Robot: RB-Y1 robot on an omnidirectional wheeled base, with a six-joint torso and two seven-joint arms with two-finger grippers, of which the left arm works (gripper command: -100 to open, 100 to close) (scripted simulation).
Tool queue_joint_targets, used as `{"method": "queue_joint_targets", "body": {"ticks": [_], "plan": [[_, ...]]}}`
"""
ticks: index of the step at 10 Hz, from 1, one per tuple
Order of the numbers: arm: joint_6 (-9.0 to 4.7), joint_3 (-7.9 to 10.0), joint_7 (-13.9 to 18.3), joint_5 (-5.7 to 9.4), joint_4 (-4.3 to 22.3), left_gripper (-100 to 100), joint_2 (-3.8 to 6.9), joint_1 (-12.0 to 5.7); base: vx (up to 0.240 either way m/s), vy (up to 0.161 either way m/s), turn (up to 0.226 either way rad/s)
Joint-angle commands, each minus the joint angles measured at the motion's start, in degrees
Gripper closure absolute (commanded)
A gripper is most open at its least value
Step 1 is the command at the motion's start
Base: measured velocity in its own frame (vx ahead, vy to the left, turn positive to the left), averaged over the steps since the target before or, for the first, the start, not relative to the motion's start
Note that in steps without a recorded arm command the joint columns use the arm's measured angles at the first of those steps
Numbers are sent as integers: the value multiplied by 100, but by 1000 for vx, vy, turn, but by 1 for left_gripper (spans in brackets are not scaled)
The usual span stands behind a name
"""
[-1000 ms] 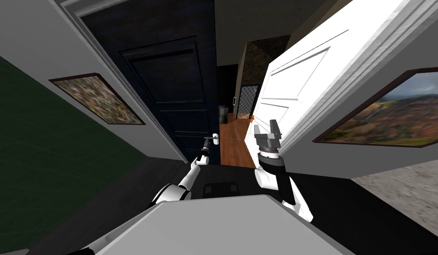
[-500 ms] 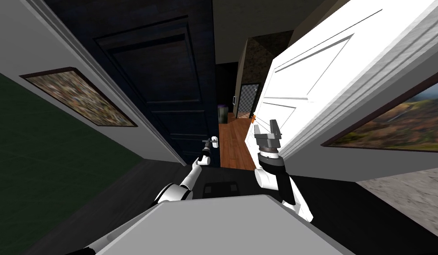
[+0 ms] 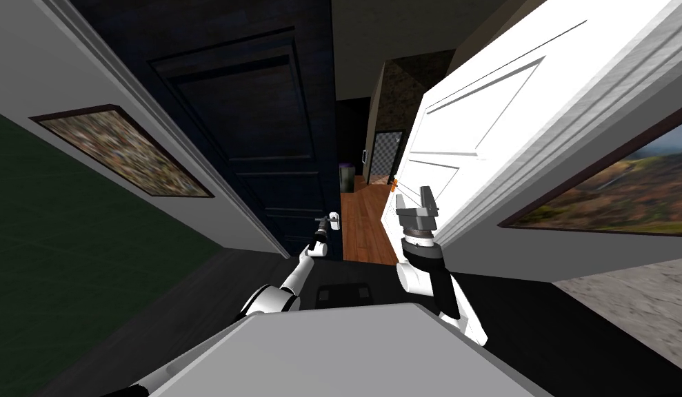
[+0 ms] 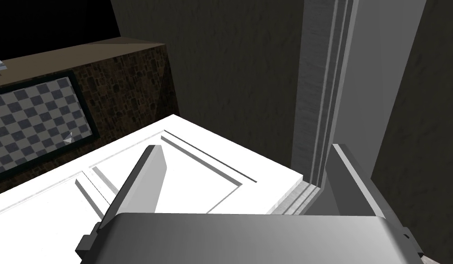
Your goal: Push the door open
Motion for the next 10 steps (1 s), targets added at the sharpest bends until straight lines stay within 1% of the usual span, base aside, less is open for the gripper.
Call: {"method": "queue_joint_targets", "body": {"ticks": [1,2,6,7,9,10], "plan": [[-4,81,-16,17,14,100,94,-5,56,-62,26],[-5,100,-19,21,17,100,113,-6,117,-74,47],[-15,309,-60,64,53,100,283,-17,163,-85,41],[-17,341,-66,71,59,100,304,-19,153,-112,46],[-24,478,-93,100,83,100,381,-27,158,-111,62],[-24,478,-93,100,83,100,381,-27,128,-74,32]]}}
